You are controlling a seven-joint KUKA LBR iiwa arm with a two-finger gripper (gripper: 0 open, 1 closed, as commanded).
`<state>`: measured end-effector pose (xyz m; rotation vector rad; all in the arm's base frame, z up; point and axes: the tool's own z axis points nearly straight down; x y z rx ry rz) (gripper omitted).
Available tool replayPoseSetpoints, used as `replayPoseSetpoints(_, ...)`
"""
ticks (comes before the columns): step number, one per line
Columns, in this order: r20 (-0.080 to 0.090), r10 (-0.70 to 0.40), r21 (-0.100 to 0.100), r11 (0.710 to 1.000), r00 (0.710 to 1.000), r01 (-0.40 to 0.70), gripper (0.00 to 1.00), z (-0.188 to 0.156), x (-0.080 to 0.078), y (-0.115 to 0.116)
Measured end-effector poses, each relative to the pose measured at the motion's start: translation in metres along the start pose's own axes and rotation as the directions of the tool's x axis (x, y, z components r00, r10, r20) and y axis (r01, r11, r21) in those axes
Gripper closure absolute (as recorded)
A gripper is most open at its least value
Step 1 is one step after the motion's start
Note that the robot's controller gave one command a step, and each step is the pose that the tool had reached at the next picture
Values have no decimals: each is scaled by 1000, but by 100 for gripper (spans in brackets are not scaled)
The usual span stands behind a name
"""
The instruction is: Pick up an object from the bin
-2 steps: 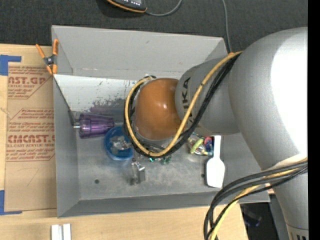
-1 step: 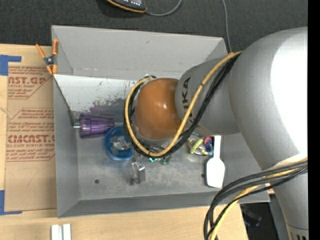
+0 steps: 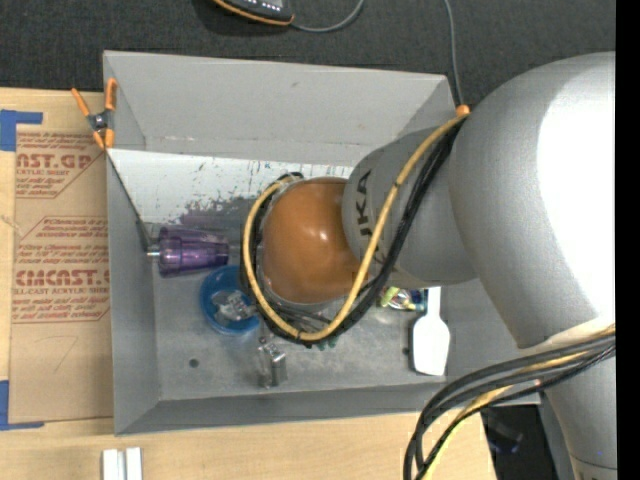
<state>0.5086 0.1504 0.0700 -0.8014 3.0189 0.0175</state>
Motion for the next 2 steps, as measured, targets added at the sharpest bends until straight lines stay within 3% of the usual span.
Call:
replayPoseSetpoints(1, 0, -18, -1, 1000, 1000, 18, 0, 0, 6, 10)
replayPoseSetpoints(2, 1, -18, -1, 1000, 1000, 18, 100, 0, 6, 10)
